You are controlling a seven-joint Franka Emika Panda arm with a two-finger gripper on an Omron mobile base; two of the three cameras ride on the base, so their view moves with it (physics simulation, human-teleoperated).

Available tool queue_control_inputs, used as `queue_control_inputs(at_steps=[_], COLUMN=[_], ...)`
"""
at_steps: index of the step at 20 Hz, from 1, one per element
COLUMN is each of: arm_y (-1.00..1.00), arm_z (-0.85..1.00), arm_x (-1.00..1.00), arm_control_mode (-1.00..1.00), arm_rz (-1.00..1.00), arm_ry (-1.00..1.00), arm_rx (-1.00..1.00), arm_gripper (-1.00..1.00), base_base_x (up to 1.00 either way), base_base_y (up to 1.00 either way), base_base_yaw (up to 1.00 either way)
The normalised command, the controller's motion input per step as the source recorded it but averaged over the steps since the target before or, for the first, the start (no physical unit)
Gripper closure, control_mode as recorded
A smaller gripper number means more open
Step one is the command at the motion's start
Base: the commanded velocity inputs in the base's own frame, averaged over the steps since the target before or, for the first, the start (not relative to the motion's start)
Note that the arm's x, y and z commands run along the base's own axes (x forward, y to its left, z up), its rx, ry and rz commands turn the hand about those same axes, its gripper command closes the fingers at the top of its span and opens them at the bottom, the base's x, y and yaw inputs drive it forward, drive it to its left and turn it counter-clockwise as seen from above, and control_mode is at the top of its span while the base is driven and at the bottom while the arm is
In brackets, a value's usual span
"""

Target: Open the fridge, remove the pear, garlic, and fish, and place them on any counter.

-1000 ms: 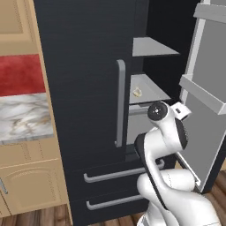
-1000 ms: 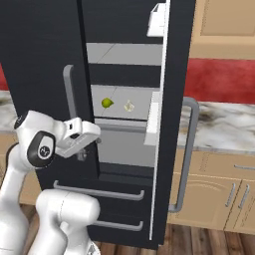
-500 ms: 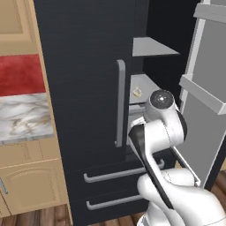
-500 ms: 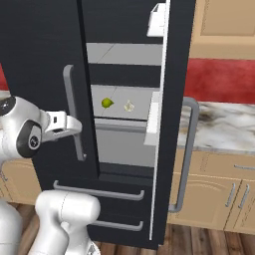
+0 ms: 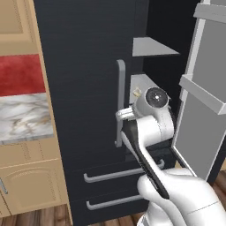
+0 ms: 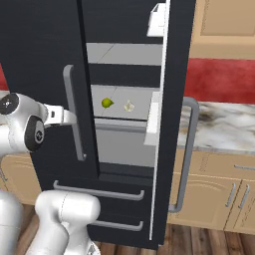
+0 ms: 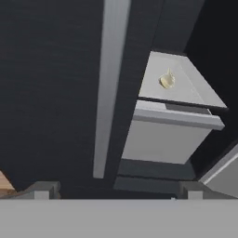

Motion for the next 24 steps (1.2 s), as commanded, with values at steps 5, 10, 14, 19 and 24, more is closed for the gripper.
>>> queue_control_inputs(at_steps=[5,10,14,19,24], arm_y=[0.05,0.04,0.24,0.18,0.0], arm_z=[0.11,0.11,0.01,0.0,0.0], arm_x=[0.49,0.53,0.59,0.56,0.24], arm_control_mode=[-1.0,-1.0,-1.0,-1.0,-1.0], arm_rz=[0.0,0.0,0.0,0.0,-0.01], arm_ry=[-0.01,0.01,0.0,-0.03,-0.1], arm_rx=[0.04,0.03,0.06,0.05,0.0], arm_gripper=[-1.0,-1.0,-1.0,-1.0,-1.0], base_base_x=[0.0,0.0,0.0,0.0,0.0], base_base_y=[0.0,0.0,0.0,0.0,0.0], base_base_yaw=[0.0,0.0,0.0,0.0,0.0])
